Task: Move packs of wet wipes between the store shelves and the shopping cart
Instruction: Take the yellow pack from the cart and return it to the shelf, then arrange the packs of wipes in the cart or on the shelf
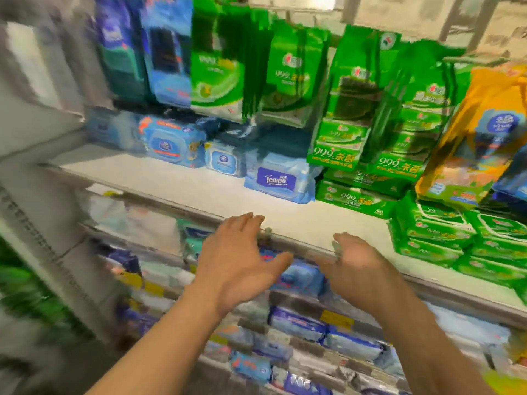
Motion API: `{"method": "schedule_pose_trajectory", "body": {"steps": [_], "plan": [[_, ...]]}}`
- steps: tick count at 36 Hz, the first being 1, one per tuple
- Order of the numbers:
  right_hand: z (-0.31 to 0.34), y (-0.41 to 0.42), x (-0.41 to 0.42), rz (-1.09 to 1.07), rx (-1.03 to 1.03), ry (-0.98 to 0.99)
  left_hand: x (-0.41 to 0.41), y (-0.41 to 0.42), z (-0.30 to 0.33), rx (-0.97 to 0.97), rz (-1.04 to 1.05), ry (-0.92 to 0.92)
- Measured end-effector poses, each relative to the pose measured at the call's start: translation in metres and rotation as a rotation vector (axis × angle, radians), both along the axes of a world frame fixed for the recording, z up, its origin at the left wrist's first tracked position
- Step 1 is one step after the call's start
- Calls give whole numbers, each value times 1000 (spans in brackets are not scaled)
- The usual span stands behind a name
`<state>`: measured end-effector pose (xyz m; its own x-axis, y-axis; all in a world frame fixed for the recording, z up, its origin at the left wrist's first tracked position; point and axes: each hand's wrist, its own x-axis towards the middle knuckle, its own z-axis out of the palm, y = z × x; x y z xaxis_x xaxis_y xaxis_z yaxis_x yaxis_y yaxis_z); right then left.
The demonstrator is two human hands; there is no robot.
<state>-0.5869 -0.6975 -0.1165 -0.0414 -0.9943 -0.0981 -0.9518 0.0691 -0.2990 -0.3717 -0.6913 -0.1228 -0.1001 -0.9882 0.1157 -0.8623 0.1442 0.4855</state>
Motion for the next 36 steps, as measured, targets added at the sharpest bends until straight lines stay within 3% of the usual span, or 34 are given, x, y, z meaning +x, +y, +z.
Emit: {"method": "schedule_pose_trajectory", "body": {"steps": [7,16,25,36], "plan": [[-4,5,129,221,-31,124,135,61,-8,63,289,-8],[-14,33,300,557,9,56,282,145,-14,156,595,15],[-33,46,460,849,63,117,400,213,-41,195,916,80],[-62,43,660,1164,161,104,540,254,-56,269,1247,152]]}}
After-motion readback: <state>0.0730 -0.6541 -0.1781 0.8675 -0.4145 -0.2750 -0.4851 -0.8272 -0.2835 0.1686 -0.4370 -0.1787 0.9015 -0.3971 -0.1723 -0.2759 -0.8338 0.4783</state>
